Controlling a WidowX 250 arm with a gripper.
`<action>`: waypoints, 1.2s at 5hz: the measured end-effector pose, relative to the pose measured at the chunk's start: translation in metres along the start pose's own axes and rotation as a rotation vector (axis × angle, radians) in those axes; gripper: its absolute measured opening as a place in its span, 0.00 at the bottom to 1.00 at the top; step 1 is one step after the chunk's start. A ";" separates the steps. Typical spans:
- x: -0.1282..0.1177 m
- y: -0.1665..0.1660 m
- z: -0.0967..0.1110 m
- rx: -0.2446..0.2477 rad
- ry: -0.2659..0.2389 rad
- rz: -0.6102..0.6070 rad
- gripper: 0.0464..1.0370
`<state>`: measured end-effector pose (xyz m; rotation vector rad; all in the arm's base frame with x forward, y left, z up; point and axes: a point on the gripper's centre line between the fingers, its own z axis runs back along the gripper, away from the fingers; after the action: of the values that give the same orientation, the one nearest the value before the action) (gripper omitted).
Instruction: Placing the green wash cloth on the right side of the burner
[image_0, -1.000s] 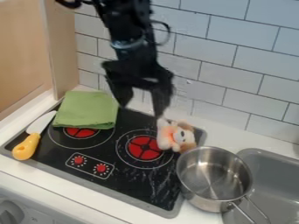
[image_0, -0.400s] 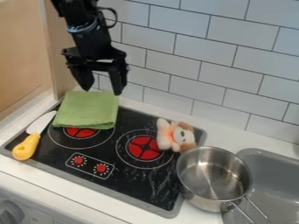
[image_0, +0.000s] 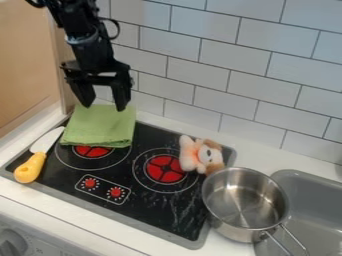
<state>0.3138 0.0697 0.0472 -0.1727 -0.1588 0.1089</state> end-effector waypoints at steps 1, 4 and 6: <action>-0.002 0.003 -0.011 -0.001 0.027 0.011 0.96; -0.005 0.017 -0.038 0.030 0.096 0.047 0.96; 0.000 0.020 -0.040 0.080 0.104 0.036 0.96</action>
<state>0.3185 0.0827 0.0050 -0.1014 -0.0472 0.1417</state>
